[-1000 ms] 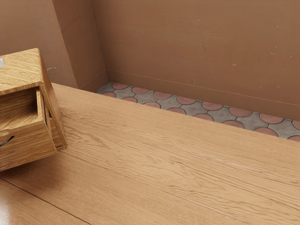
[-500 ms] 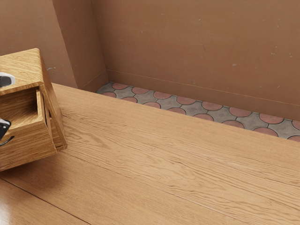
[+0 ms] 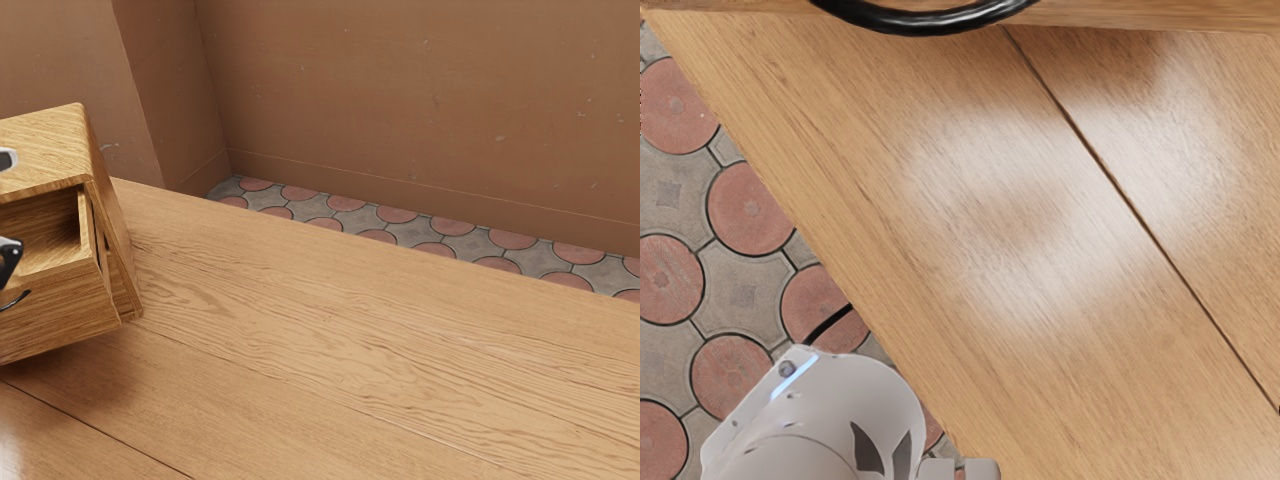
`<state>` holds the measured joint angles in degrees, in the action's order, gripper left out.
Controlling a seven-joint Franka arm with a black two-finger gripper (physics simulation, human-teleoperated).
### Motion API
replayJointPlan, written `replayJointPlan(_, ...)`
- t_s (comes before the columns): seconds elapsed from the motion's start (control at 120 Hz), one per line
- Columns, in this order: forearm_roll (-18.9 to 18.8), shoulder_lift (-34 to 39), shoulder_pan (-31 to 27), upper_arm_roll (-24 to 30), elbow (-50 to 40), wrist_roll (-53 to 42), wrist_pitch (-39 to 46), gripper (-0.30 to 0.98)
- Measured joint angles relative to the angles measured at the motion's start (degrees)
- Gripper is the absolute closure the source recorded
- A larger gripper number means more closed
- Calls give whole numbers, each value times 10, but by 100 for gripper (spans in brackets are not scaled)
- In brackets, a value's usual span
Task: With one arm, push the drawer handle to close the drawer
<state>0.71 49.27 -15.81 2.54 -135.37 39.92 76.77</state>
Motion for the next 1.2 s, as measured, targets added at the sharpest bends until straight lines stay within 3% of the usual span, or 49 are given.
replayJointPlan(0.742, -16, -71, -85, 0, -24, 45, 100, 79)
replayJointPlan(1.2, -46, -130, -88, -24, -17, 50, 144, 79)
